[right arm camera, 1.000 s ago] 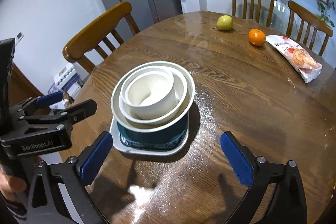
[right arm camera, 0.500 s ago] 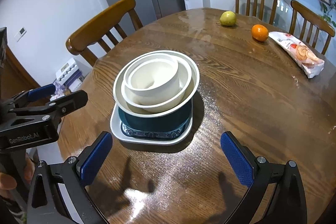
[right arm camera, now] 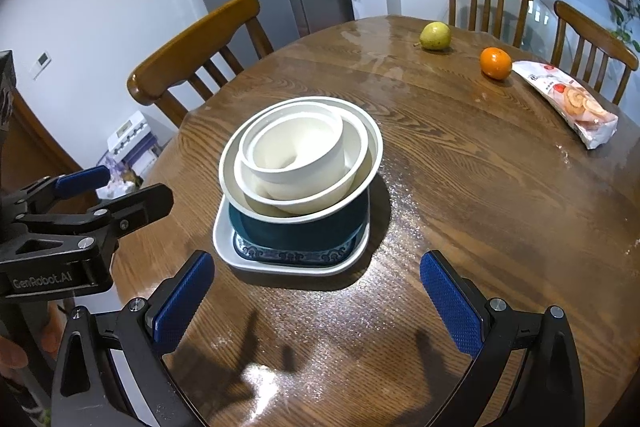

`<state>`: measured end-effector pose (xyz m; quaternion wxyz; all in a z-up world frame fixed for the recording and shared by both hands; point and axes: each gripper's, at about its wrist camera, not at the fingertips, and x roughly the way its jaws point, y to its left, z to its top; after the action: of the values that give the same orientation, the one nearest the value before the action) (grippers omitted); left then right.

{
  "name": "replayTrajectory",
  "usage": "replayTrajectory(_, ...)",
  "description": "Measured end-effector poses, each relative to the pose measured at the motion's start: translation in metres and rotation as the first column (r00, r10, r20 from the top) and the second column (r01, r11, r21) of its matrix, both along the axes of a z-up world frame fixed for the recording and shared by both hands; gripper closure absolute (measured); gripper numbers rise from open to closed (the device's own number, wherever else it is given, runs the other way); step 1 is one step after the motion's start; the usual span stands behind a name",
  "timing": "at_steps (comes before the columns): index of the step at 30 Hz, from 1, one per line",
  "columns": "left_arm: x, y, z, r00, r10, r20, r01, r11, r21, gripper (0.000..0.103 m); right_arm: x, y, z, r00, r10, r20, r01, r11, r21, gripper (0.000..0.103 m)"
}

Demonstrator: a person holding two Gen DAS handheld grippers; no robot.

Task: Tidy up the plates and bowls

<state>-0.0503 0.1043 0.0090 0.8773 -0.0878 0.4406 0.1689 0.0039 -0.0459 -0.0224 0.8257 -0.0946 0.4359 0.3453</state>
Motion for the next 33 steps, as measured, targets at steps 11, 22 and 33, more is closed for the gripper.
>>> replayTrajectory(11,-0.007,0.001,-0.011,0.999,0.033,-0.034,-0.031,0.997,0.066,0.001,0.001,0.001,-0.001,1.000,-0.003,0.003,0.003,1.000,-0.014,0.001)
replayTrajectory(22,-0.007,0.003,-0.022,0.998,0.039,-0.057,-0.037,0.998,0.044,0.001,0.003,0.002,-0.004,1.000,-0.006,-0.006,0.006,1.000,-0.029,0.001)
replayTrajectory(33,-0.007,-0.002,-0.026,0.997,0.035,-0.069,-0.032,0.998,0.045,0.001,0.005,-0.001,-0.004,1.000,-0.010,-0.006,0.010,1.000,-0.024,0.001)
